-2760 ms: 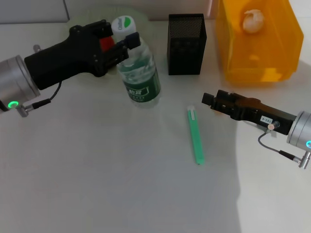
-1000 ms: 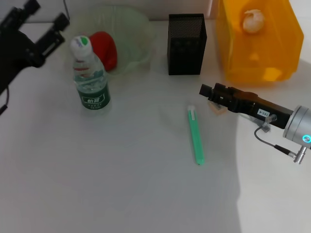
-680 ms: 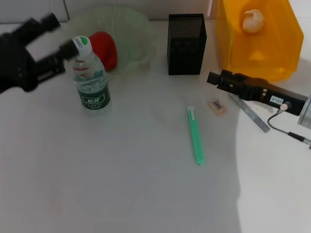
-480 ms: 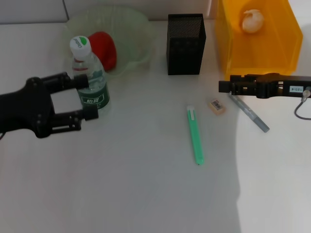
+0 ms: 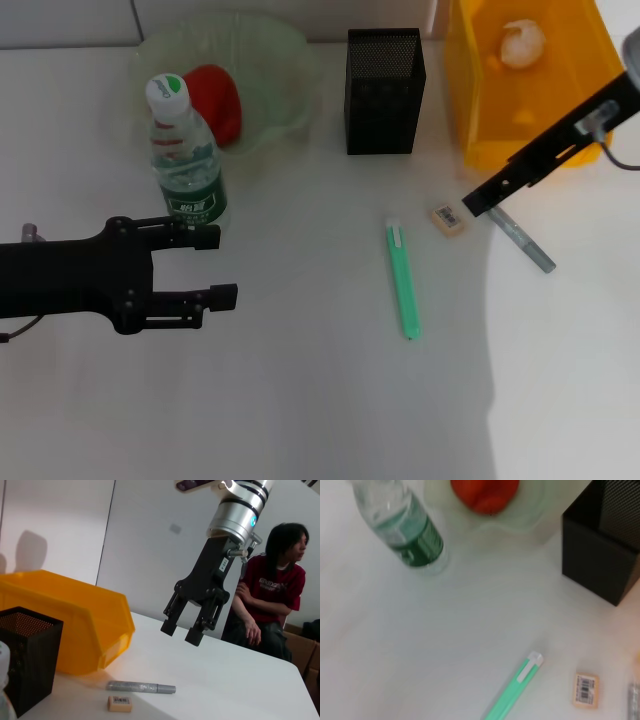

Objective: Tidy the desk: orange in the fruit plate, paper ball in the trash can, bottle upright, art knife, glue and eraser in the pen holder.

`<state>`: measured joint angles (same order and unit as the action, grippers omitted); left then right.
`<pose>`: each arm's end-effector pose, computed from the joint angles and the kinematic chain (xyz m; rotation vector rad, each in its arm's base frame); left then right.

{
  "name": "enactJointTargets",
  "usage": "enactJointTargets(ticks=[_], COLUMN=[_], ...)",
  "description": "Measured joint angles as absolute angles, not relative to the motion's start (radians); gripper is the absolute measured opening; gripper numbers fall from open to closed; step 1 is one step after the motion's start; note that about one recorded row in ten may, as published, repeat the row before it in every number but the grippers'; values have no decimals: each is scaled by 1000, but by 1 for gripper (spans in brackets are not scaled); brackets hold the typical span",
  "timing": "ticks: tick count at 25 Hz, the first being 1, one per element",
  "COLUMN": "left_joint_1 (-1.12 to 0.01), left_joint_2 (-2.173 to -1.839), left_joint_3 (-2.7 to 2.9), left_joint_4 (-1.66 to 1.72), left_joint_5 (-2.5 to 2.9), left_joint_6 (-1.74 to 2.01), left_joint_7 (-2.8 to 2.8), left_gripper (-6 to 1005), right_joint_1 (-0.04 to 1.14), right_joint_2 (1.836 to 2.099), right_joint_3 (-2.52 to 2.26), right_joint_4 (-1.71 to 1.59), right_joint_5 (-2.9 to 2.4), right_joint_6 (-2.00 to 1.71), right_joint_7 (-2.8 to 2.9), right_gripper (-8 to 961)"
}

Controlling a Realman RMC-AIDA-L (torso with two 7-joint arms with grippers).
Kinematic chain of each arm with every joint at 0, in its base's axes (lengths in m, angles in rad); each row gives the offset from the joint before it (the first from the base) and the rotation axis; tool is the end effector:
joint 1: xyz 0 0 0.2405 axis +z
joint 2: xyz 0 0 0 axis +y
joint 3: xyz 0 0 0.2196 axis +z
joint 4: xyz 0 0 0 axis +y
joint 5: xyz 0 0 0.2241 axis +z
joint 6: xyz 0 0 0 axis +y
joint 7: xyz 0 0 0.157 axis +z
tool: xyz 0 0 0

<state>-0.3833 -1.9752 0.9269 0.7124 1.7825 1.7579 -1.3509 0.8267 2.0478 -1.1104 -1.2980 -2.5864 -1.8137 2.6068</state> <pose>-0.2450 0.2851 0.0336 -2.8840 -0.5075 -0.7951 0.1134 0.3671 0.0525 -2.6283 1.0817 -0.4256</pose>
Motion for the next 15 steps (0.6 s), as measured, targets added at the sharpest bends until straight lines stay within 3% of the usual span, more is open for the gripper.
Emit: enactJointTargets(ticks=[3,8,15], left_joint_1=[-384,-385,-399], left_joint_2=[-1989,-2012,-2026], left_joint_3=[934,927,926], left_joint_4=[711,712,706], left_joint_5=[1800,1864,1893], left_joint_6=[1724,1688,1656], left_joint_7=[-1351,-1351,-1351], left_gripper=[776,776,775], right_joint_1=[913,997,1006], right_joint_2=[2082,2086,2092], right_joint_3=[-1136,-1232,-1333], right_joint_4=[-1182,-945,-828], right_joint_5=[-2673,-2684,-2658], right_joint_6=[-1782,-1601,-1385], right_joint_7=[2615,2645,2702], right_gripper=[730,729,727])
